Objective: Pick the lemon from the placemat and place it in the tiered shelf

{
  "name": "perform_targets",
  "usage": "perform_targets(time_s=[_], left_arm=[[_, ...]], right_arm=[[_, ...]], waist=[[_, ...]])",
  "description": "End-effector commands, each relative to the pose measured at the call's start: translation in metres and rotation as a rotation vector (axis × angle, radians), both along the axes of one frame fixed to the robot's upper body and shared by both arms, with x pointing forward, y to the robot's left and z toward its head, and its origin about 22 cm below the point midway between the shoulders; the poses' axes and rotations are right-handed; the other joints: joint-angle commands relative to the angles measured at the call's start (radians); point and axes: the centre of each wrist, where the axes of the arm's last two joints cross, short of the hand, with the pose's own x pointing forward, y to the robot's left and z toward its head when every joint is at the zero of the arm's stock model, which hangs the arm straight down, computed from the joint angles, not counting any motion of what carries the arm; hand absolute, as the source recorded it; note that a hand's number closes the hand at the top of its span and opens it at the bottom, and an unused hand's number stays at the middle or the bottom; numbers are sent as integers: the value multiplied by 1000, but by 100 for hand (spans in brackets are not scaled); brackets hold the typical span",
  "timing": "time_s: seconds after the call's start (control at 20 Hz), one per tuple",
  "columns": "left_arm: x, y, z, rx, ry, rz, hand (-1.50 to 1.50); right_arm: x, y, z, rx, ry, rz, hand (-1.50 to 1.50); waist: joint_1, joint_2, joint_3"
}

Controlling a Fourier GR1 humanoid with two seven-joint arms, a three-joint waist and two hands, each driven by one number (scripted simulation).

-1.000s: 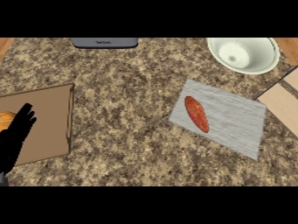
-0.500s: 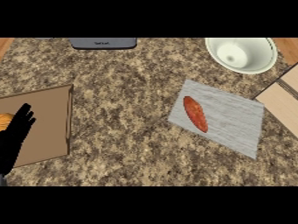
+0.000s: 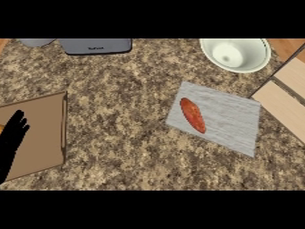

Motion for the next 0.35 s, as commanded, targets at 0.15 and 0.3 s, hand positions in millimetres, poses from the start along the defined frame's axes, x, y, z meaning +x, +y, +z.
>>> perform_targets(time_s=[0.15, 0.3], left_arm=[[-18, 13, -4, -2, 22, 58, 0], [-15, 14, -3, -4, 21, 87, 0]], right_arm=[[-58, -15, 11, 74, 146, -25, -150], [-79, -26, 12, 51, 152, -10, -150]], waist=[[-59, -22, -1], [-85, -23, -1]])
